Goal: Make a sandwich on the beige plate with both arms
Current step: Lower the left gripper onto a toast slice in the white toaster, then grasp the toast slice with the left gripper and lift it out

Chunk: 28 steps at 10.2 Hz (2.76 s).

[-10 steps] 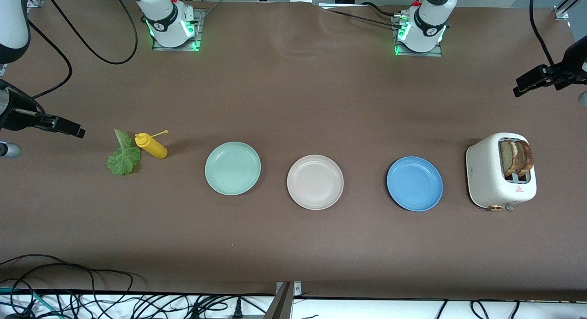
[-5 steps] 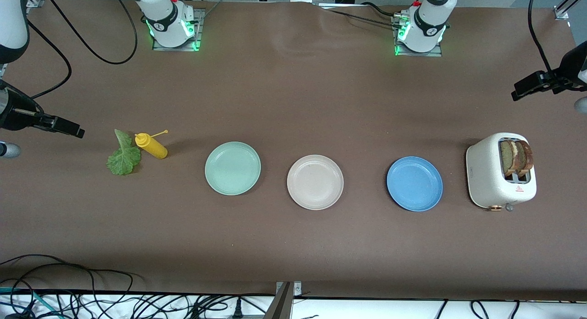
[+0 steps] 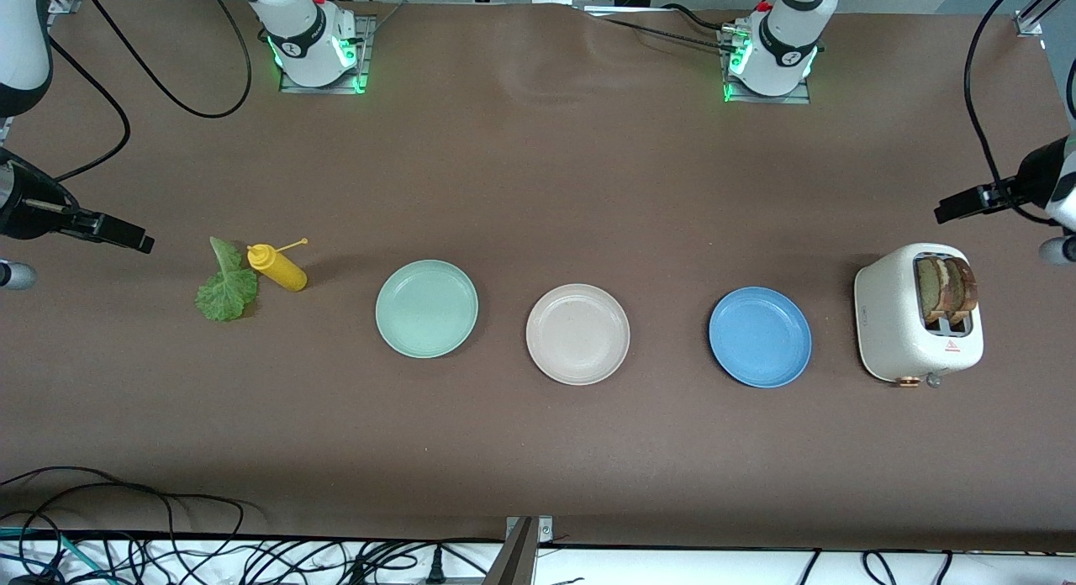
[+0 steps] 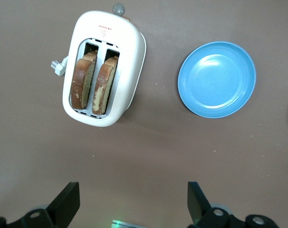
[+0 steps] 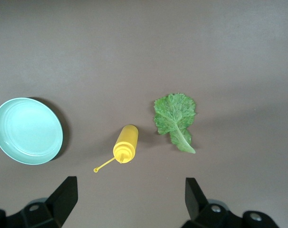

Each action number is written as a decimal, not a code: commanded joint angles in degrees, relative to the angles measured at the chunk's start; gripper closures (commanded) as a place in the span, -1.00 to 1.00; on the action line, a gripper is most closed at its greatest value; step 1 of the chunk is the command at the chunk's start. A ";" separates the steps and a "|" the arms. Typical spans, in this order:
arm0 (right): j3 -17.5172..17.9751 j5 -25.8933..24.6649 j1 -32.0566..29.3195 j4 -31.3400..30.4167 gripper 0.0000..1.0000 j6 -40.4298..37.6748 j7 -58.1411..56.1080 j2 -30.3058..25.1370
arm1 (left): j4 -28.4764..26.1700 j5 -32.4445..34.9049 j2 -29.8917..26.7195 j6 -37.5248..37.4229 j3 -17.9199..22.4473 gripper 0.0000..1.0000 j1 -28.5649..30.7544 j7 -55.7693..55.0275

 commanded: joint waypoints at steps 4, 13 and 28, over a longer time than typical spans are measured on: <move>0.08 -0.14 -0.20 0.82 -1.00 -0.86 0.11 0.25 | 1.52 4.17 7.12 6.02 -0.08 -1.00 1.73 10.99; 0.08 -0.14 -0.20 0.82 -1.00 -0.95 0.20 0.25 | 0.30 3.31 16.54 14.66 -0.16 -1.00 5.42 16.47; 0.08 -0.14 -0.29 0.73 -1.00 -0.95 0.03 0.25 | -2.34 1.82 15.41 5.98 -0.08 1.00 6.65 14.27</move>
